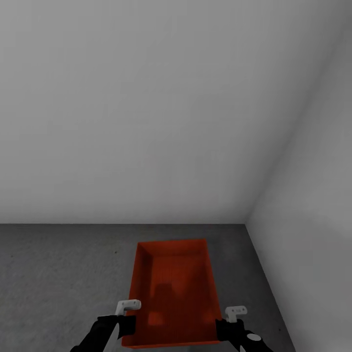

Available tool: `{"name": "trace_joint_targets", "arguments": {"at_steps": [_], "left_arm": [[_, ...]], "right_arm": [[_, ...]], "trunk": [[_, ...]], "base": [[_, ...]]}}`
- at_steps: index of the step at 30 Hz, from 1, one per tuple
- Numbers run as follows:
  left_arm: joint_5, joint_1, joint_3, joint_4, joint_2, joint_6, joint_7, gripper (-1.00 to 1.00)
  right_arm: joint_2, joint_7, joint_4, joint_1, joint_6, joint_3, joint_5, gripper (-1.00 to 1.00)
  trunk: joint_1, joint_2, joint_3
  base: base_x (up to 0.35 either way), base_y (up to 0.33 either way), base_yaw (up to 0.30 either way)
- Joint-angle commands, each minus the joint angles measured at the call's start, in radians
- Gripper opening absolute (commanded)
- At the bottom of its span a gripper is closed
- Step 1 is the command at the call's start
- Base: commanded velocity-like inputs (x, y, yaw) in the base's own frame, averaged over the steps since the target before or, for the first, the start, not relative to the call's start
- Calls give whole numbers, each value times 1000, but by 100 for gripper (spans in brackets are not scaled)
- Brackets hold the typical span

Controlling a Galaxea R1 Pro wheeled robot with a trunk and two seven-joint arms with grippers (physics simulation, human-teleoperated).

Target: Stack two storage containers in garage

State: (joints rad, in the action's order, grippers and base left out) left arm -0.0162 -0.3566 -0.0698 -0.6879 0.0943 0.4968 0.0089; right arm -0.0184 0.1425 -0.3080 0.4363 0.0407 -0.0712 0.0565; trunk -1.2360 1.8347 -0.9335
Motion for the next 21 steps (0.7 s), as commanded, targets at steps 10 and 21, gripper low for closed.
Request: {"name": "trace_joint_targets", "arguments": {"at_steps": [10, 21], "left_arm": [[2, -1, -7, -25, 39, -69, -1, -100], [2, -1, -7, -25, 38, -69, -1, -100]], "right_arm": [[-28, 2, 6, -1, 4, -27, 3, -100], [-28, 2, 5, -1, 4, -27, 3, -100]], "trunk": [[-15, 28, -13], [-57, 105, -48]], "base": [[0, 0, 0], [0, 0, 0]]}}
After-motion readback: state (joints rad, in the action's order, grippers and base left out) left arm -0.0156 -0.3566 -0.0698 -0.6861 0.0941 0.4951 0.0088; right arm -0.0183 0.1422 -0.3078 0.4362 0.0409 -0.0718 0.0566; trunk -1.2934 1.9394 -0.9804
